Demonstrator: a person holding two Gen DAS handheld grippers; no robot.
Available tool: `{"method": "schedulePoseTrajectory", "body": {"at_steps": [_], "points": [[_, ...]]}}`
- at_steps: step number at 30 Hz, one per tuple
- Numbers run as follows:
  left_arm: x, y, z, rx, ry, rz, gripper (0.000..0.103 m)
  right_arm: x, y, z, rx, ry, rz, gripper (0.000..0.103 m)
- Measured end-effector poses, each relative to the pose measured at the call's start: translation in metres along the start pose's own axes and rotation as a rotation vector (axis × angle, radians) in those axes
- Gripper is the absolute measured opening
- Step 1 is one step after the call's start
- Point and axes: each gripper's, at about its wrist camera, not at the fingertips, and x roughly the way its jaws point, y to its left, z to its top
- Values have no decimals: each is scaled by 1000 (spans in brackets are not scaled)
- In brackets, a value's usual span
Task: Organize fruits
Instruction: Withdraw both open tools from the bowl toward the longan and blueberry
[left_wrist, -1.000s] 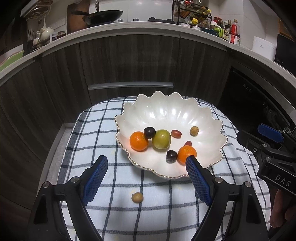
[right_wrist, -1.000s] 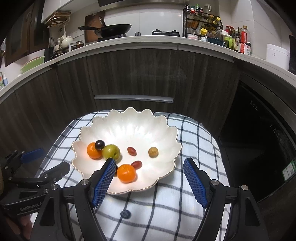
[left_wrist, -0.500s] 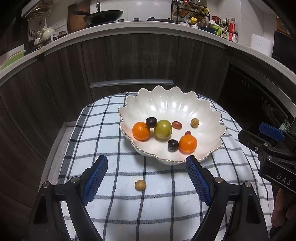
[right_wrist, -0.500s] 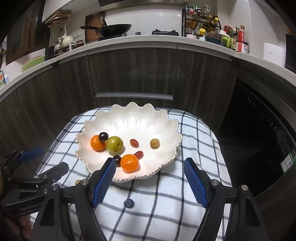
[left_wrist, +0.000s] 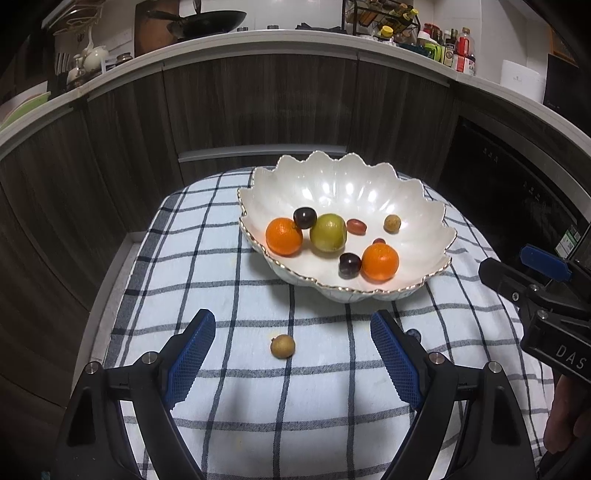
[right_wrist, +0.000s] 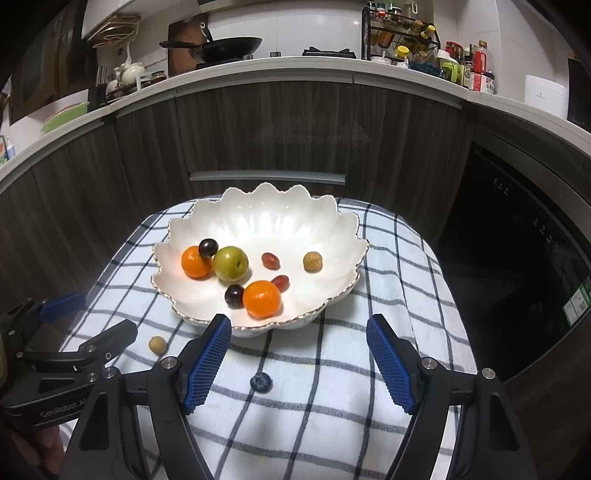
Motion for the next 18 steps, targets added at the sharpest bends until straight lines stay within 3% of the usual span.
{"method": "schedulePoseTrajectory", "body": {"at_steps": [18], "points": [[20, -2, -34, 27, 20, -37, 86, 18, 3, -33, -2, 39, -7, 76]]}}
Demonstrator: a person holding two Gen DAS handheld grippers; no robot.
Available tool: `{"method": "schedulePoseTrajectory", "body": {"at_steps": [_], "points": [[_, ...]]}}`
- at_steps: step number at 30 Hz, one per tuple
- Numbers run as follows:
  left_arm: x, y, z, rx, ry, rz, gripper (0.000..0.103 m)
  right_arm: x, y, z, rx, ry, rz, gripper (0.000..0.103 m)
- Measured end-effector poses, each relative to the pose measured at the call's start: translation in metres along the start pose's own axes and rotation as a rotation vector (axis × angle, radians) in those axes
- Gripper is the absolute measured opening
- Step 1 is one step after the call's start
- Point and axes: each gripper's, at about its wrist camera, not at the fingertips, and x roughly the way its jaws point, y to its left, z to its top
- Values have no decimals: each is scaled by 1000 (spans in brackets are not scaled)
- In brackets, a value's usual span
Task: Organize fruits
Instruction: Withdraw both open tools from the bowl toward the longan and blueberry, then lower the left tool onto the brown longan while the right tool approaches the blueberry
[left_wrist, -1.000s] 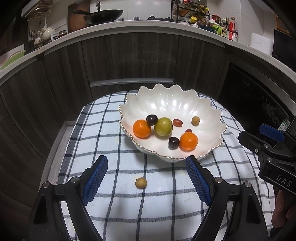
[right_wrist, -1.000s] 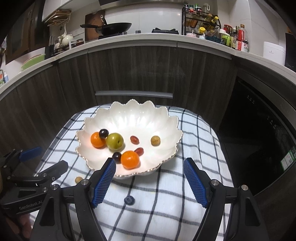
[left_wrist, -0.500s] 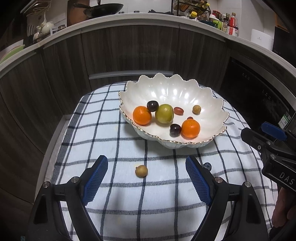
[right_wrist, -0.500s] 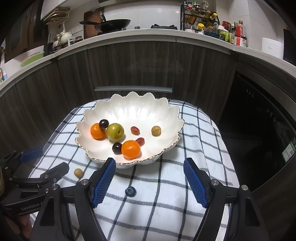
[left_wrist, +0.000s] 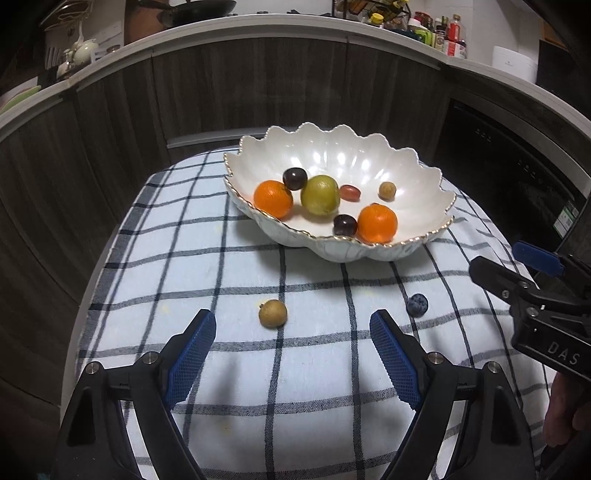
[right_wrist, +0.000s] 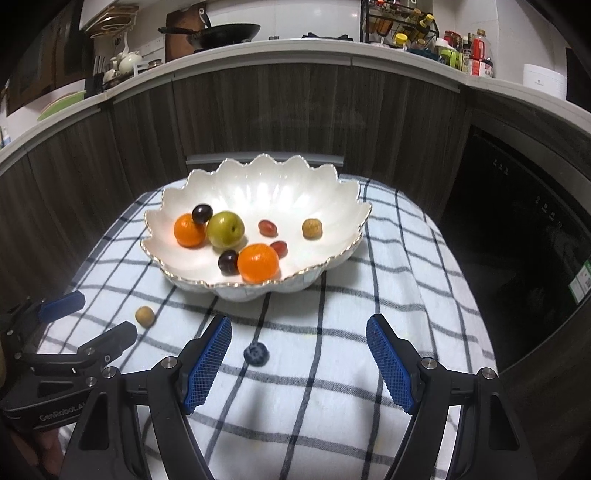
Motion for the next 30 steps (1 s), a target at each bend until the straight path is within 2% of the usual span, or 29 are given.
{"method": "schedulePoseTrajectory", "body": {"at_steps": [6, 14, 19, 22, 29, 30], "points": [[13, -5, -8, 49, 19, -5, 72, 11, 6, -9, -42, 3, 29, 76], [21, -4, -19, 84, 9, 12, 68, 27, 11, -20, -56, 29, 66, 76], [28, -3, -18, 90, 17, 28, 56, 33, 13, -23, -55, 36, 84, 76], [31, 0, -17, 89, 15, 39, 52, 38, 16, -23, -52, 42, 100, 76], [41, 7, -13, 79, 8, 52, 47, 45, 28, -26, -69, 42, 119, 75], [43, 7, -12, 76, 9, 50, 47, 46, 29, -27, -75, 42, 117, 72]]}}
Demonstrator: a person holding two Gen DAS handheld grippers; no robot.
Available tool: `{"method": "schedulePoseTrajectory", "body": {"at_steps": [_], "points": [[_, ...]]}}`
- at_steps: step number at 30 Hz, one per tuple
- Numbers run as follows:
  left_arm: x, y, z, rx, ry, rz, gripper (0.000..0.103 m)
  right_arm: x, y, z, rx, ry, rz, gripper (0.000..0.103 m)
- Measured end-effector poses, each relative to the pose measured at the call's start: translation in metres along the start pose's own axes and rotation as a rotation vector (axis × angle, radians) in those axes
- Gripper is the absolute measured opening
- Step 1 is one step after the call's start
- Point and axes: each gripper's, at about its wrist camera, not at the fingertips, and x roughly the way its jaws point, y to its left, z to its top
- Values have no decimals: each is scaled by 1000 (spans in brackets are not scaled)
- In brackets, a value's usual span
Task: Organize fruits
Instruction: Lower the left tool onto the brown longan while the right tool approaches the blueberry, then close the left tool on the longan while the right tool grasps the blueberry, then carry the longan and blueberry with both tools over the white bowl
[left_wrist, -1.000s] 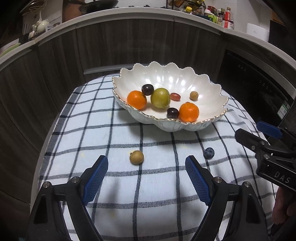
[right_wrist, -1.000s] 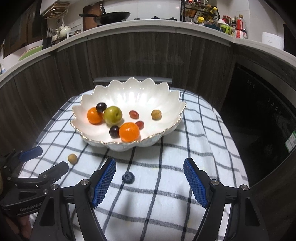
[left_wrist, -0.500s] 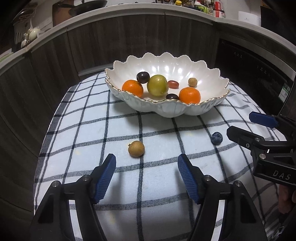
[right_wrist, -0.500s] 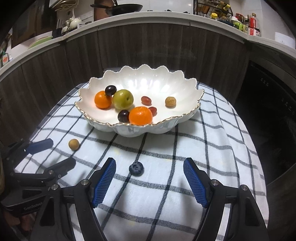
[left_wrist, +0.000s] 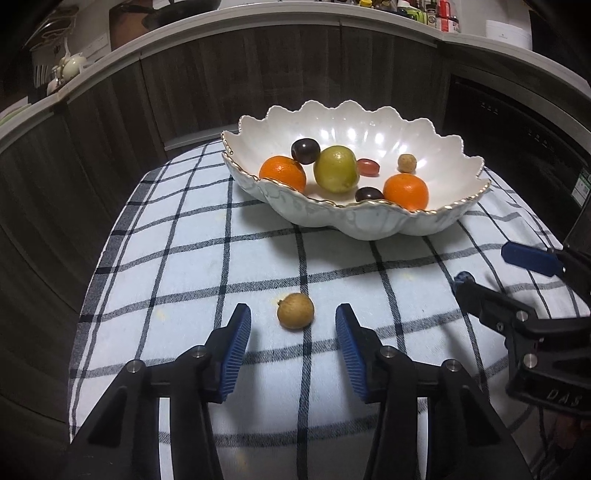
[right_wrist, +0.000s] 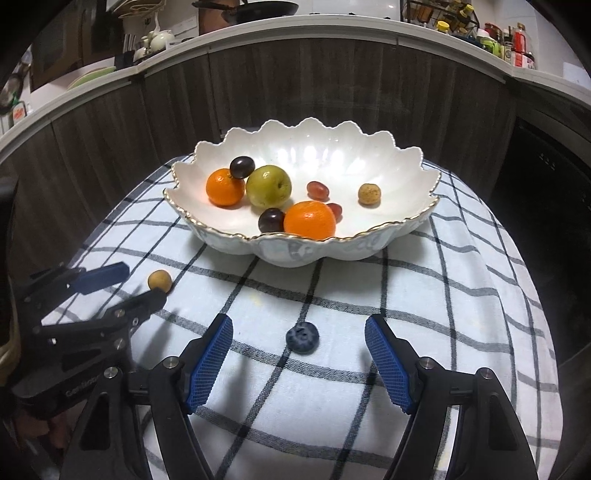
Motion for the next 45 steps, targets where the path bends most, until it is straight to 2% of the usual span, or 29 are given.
{"method": "schedulePoseTrajectory", "body": {"at_steps": [5, 7, 10, 14, 17, 19, 20, 21, 37, 45], "points": [[12, 2, 2, -7, 18, -5, 47, 9, 0, -1, 3, 20, -4, 62], [16, 4, 2, -17, 37, -12, 42, 14, -2, -2, 13, 34, 1, 59], [23, 6, 2, -33, 61, -26, 41, 20, -3, -3, 25, 53, 9, 54], [25, 5, 5, -38, 63, -33, 41, 27, -5, -4, 51, 77, 23, 46], [27, 3, 7, -37, 62, -43, 35, 29, -6, -4, 58, 78, 23, 40], [27, 2, 8, -33, 61, -45, 25, 28, -7, -5, 61, 76, 22, 37], [27, 1, 8, -28, 61, -44, 24, 28, -9, -6, 68, 74, 20, 27], [27, 0, 8, -26, 60, -44, 24, 28, -10, -6, 72, 76, 18, 24], [2, -14, 5, -14, 47, -59, 23, 10, -18, -5, 103, 46, 20, 24], [-14, -24, 7, -9, 34, -48, 23, -12, -21, -1, 107, -3, 23, 24]]}}
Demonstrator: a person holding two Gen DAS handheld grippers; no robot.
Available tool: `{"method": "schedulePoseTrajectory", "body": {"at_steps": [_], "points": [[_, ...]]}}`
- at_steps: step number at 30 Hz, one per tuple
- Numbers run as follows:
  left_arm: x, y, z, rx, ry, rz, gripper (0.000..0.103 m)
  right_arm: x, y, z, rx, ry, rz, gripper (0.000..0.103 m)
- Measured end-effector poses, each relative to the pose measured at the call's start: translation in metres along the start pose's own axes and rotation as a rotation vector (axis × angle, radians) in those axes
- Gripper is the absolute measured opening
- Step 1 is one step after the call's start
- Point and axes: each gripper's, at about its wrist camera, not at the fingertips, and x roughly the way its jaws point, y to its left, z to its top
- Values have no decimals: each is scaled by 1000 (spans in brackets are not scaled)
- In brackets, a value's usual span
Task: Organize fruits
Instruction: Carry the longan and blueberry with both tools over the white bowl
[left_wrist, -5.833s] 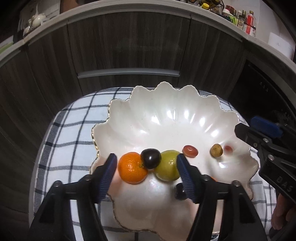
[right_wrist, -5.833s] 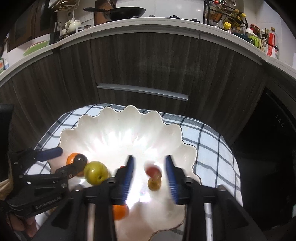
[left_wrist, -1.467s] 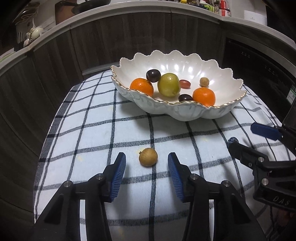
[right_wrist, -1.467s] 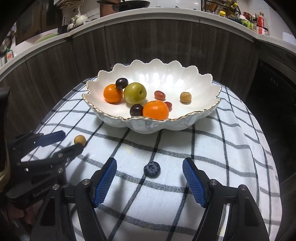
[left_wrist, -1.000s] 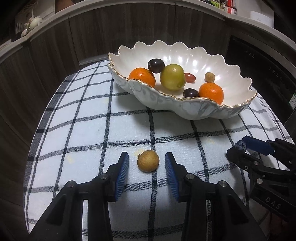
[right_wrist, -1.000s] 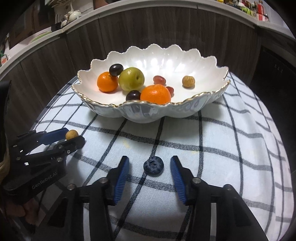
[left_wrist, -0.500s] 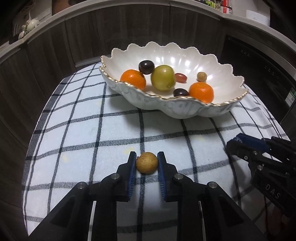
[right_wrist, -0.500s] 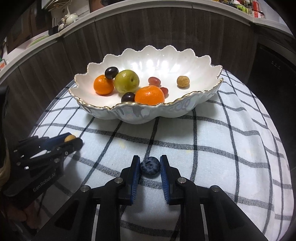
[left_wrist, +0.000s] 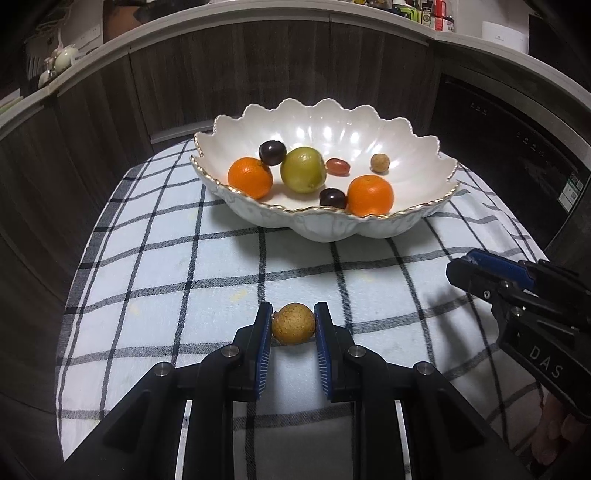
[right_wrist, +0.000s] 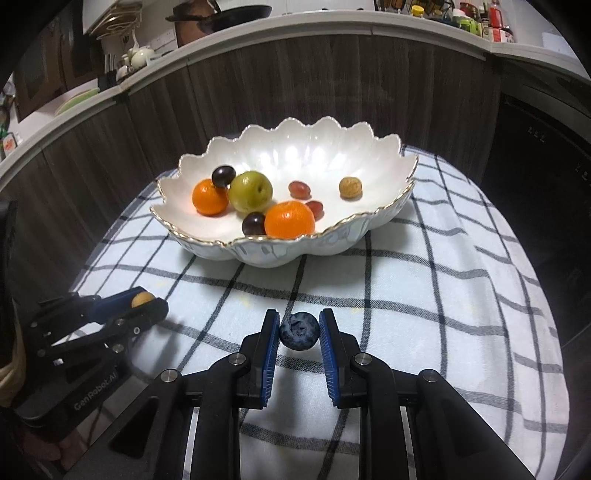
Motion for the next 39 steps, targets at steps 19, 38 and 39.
{"method": "schedulePoseTrajectory", "body": {"at_steps": [19, 38, 39], "points": [[-31, -5, 8, -36, -22, 5, 23, -37, -2, 16, 8, -73, -3, 24], [-48, -2, 54, -45, -87, 18, 23, -50, -11, 58, 4, -134, -30, 24], [-49, -2, 57, -46, -90, 19, 23, -51, -12, 60, 3, -138, -31, 24]]}}
